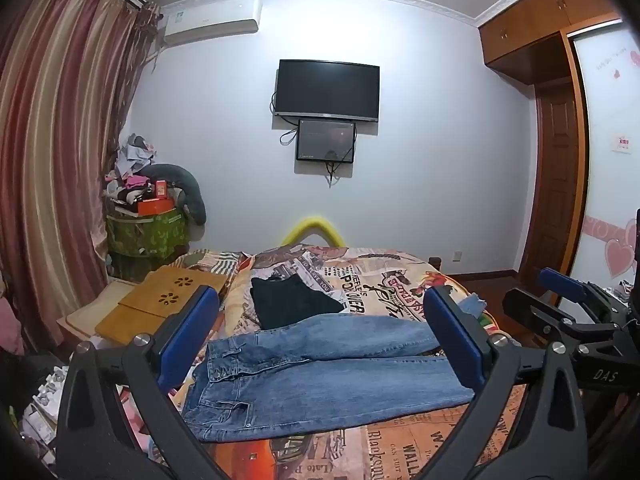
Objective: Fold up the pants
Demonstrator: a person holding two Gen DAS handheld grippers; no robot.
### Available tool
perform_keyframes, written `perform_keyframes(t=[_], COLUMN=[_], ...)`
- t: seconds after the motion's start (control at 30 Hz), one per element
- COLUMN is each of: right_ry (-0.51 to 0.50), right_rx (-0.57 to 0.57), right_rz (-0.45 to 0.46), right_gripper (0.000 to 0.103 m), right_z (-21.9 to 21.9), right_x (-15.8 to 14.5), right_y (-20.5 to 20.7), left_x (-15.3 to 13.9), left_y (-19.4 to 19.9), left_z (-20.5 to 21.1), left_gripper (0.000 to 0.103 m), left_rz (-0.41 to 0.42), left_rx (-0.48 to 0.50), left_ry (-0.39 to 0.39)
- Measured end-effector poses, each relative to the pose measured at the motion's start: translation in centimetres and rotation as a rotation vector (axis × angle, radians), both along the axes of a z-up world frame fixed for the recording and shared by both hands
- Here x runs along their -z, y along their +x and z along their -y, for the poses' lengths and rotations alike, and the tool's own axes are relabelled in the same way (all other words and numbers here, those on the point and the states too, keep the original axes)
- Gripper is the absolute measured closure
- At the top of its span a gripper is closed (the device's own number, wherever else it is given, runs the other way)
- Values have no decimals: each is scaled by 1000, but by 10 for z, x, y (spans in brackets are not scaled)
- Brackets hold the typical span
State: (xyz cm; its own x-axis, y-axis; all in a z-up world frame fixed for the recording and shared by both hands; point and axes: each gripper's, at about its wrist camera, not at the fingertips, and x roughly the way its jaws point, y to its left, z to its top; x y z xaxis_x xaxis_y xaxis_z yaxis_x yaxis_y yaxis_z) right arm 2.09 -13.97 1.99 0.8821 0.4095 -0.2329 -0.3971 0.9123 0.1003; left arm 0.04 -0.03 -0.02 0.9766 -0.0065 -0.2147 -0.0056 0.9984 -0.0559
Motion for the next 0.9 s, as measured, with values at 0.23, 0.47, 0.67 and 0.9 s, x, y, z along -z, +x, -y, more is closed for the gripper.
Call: perform_keyframes(t=[0.23, 0.47, 0.67, 0.9], right_ry=[-2, -5, -4, -4], right_rx=[1, 5, 15, 23], right_rz=[-4, -6, -4, -4], right_gripper=[0, 0, 0, 0], right_z=[-1, -3, -3, 5], right_x=[0, -1, 1, -2], right_y=[0, -1, -3, 1], left_x=[8, 5, 6, 5], left_y=[8, 6, 8, 7], left_z=[-16, -7, -8, -4], left_gripper=[0, 0, 0, 0], left_rz=[-17, -19, -23, -20], left_rx=[-8, -14, -9, -6], left_ry=[-19, -6, -4, -1])
